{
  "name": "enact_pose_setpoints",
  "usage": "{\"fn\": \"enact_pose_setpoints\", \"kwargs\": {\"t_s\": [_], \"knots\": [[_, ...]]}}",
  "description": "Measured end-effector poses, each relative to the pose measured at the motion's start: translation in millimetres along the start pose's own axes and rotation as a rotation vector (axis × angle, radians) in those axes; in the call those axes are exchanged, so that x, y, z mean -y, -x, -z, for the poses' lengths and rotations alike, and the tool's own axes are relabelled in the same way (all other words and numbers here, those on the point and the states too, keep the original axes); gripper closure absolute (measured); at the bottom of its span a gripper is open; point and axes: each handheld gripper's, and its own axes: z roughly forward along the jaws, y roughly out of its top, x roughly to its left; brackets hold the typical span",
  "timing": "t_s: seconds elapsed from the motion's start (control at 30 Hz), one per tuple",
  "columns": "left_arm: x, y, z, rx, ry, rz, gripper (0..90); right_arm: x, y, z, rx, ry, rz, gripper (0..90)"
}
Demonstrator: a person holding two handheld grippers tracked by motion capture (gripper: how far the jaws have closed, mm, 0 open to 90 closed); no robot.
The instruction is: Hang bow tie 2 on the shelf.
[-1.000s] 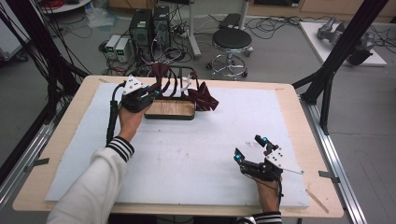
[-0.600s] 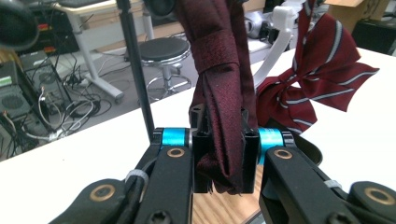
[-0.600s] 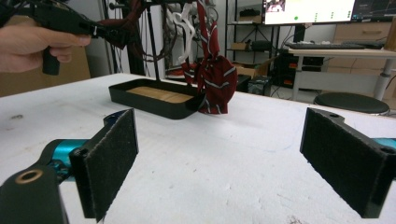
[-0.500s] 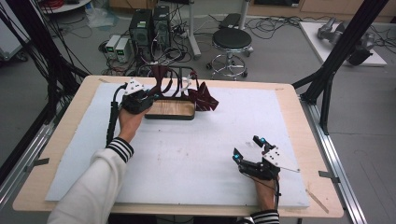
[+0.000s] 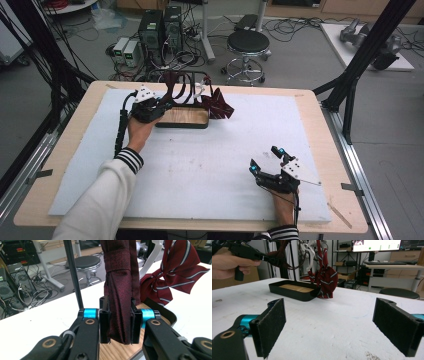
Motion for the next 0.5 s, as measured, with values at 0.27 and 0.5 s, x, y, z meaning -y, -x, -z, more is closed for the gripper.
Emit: {"fn": "enact_pose_setpoints", "kwargs": {"t_s": [0.27, 0.5], "knots": [[4.0, -3.5, 1.6, 0.03, 0.009, 0.037, 39.9, 0.2, 0.2, 0.0, -0.003, 0.003, -0.003, 10.6], [7.5, -4.9, 15.5, 0.071, 0.055, 0.043, 24.2, 0.5, -0.2, 1.1, 0.003, 0.007, -0.005, 10.6]]}}
